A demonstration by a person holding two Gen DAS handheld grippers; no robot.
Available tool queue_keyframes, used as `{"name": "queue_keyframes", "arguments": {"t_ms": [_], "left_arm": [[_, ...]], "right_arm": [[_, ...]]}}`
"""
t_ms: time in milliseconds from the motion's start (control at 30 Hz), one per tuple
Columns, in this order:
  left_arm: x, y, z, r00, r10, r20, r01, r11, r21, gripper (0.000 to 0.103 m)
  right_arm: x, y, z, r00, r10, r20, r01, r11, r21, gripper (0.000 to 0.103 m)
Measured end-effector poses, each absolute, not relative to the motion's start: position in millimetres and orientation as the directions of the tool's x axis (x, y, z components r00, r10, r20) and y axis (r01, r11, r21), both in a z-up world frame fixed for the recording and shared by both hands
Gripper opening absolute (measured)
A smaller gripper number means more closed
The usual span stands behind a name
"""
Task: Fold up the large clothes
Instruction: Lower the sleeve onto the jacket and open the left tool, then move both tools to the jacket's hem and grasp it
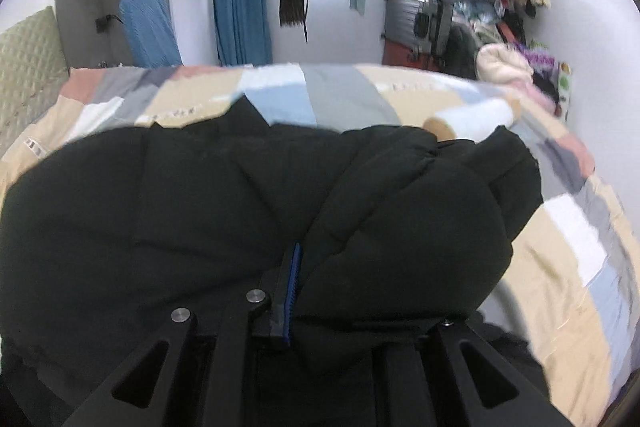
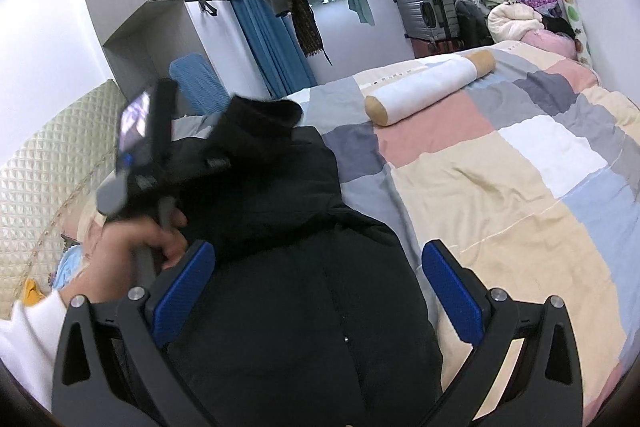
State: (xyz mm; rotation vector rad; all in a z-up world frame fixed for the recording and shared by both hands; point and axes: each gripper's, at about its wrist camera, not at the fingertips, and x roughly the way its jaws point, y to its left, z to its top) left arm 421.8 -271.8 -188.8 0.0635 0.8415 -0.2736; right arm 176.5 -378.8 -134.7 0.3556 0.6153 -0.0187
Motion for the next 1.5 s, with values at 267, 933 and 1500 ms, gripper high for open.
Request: {"name": "queue_keyframes", "arguments": {"t_ms": [267,933,1500], "left_arm": [[429,-252,-186,0.608,-0.260,-0.750,0.216,0.963,-0.159,0.015],[308,-148,-50,0.762,-0.191,-0.618,0.162,0.981,-0.103,0.074],[172,5,7,0.820,-0.187,-0.541,0.115,0.980,-0.165,0.074]], "right_arm": [[180,-378,-144,0.808,0.089,-0.583,0.127,0.940,0.318,0.103],[162,-347,-119,0.873,0.070,-0.482,0.040,0.976,0.214,0.103],[128,-287,-87,0.907,0.099,-0.409,-0.071,0.994,0.081,0.103]]}}
